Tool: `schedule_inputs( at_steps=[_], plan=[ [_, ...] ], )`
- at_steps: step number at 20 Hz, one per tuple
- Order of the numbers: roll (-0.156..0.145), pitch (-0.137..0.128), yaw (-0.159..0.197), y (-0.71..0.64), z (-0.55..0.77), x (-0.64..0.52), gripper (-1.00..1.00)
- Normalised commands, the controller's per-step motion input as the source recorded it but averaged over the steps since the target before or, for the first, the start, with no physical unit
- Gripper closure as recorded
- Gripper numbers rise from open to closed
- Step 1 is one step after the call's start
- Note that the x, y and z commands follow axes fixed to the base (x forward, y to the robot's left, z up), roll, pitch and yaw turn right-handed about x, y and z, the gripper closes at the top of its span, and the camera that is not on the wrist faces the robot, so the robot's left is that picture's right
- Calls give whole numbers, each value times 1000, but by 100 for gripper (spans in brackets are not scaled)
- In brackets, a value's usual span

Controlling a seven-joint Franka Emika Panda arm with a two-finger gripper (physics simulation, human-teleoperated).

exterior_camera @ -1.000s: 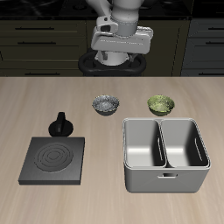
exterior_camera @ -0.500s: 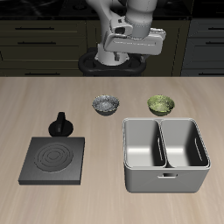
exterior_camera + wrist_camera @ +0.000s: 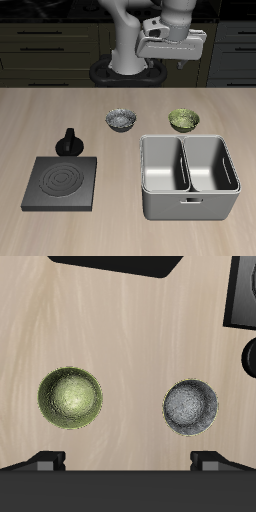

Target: Place the green bowl on the flat stove

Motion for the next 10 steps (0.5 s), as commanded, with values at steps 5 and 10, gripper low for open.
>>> schedule_inputs(
  at_steps=[5,10],
  plan=[
    [-8,-4,26,200,1,86,-100],
    [5,30,-12,283,-41,90,-100]
  ],
)
